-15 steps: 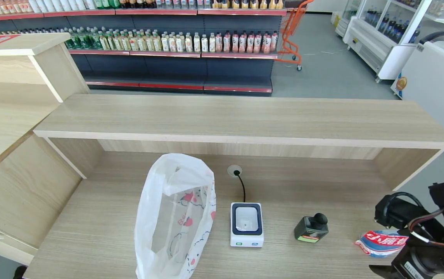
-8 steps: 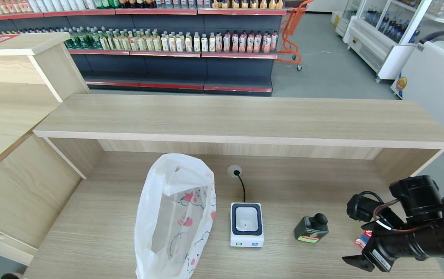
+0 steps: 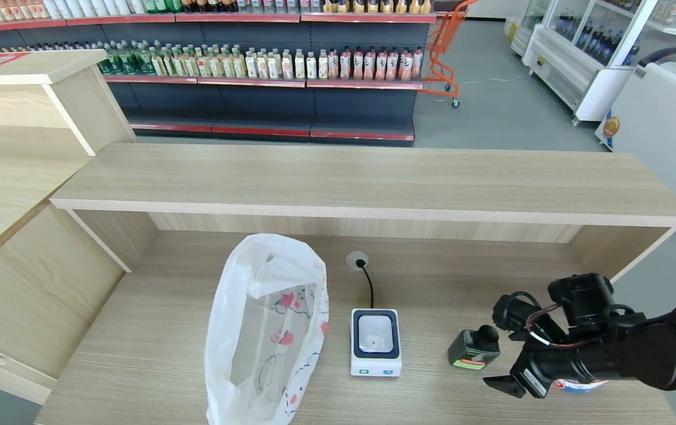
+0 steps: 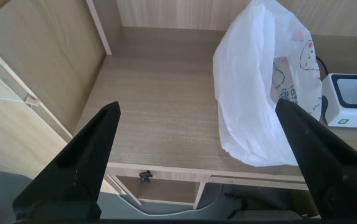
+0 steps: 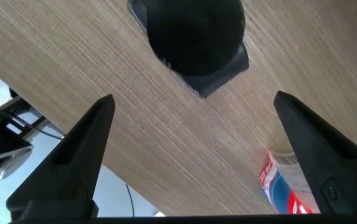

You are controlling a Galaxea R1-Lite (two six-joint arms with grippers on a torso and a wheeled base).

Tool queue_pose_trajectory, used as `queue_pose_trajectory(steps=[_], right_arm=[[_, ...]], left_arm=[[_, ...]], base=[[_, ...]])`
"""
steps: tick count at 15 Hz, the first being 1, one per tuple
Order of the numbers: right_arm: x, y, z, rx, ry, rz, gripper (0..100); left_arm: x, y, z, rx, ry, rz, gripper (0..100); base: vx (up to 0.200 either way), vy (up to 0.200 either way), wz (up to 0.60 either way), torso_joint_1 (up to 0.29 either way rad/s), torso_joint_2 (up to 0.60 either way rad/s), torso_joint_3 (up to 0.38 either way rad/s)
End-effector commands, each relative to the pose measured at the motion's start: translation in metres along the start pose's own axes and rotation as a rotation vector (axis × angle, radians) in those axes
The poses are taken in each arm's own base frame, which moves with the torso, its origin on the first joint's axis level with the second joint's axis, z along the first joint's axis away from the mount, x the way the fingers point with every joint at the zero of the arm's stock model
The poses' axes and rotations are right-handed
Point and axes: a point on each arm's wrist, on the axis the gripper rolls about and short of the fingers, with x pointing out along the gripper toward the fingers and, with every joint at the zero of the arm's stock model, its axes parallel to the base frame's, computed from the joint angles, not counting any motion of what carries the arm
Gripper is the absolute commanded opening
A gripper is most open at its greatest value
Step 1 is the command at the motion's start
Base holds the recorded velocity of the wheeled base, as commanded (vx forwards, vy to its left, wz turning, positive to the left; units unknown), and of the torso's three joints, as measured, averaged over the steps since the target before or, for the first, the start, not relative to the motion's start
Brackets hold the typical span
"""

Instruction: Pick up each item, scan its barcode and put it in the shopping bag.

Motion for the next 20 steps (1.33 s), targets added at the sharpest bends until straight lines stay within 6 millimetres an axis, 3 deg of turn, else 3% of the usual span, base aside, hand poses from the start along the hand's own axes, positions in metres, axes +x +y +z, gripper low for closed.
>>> queue_pose_trajectory(steps=[1,10,11,17,19,20], right_arm=[[0.017,0.003,0.005,-0.019,0.005,0.031,100],[0.043,0.011,0.022,-0.084,-0.074,0.051,100],[0.046,0.011,0.022,-0.085,-0.071,0.053,0],[0.048,0.007,0.026,-0.076,-0.126,0.029,0],[0.031,0.010,0.028,-0.045,-0.171,0.050,0],[0.011,0.010,0.027,-0.016,-0.199,0.028,0]], left_arm=[[0.000,0.000,0.000,0.000,0.000,0.000,100],[0.000,0.000,0.000,0.000,0.000,0.000,100],[0.000,0.000,0.000,0.000,0.000,0.000,100],[0.000,0.000,0.000,0.000,0.000,0.000,100],[0.000,0.000,0.000,0.000,0.000,0.000,100],[0.000,0.000,0.000,0.000,0.000,0.000,100]], base=[[0.000,0.000,0.00,0.000,0.00,0.000],[0.000,0.000,0.00,0.000,0.00,0.000],[0.000,0.000,0.00,0.000,0.00,0.000],[0.000,0.000,0.00,0.000,0.00,0.000],[0.000,0.000,0.00,0.000,0.00,0.000],[0.000,0.000,0.00,0.000,0.00,0.000]])
